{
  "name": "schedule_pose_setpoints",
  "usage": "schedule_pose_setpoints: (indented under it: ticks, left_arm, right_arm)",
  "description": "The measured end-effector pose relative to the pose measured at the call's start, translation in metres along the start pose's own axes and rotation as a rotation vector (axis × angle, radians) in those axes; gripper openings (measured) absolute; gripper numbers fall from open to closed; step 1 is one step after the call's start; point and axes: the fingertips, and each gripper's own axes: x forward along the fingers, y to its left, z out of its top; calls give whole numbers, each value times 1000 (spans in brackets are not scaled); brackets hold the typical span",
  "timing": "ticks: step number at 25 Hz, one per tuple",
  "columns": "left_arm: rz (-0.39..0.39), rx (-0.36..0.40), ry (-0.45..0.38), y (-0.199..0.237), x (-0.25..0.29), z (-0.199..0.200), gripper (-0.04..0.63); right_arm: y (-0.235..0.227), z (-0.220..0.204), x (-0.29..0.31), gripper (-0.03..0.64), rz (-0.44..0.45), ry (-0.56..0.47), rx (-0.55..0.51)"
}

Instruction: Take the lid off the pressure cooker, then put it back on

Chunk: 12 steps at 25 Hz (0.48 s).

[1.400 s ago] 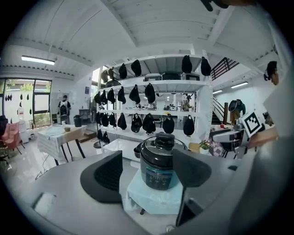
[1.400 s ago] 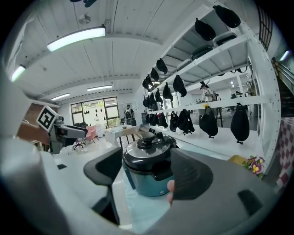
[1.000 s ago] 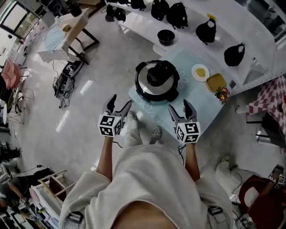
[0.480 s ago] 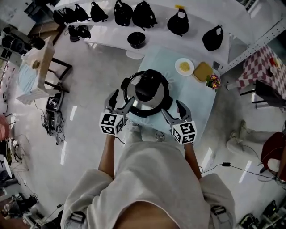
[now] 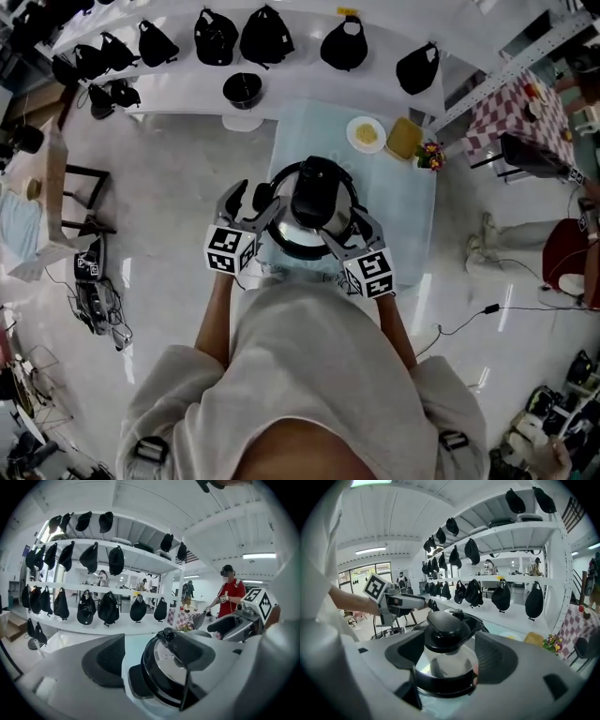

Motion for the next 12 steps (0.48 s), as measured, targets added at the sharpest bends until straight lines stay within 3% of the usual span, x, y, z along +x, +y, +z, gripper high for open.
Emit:
schedule_pose_setpoints:
  ticks: [6,12]
  left_arm:
    - [-118,21,-7,1,15,6,324]
    - [-187,11,-4,-2,13,-5,324]
  right_arm:
    - [1,7,21,313,-22,110,-121]
    - [10,16,42,313,50,272,-281]
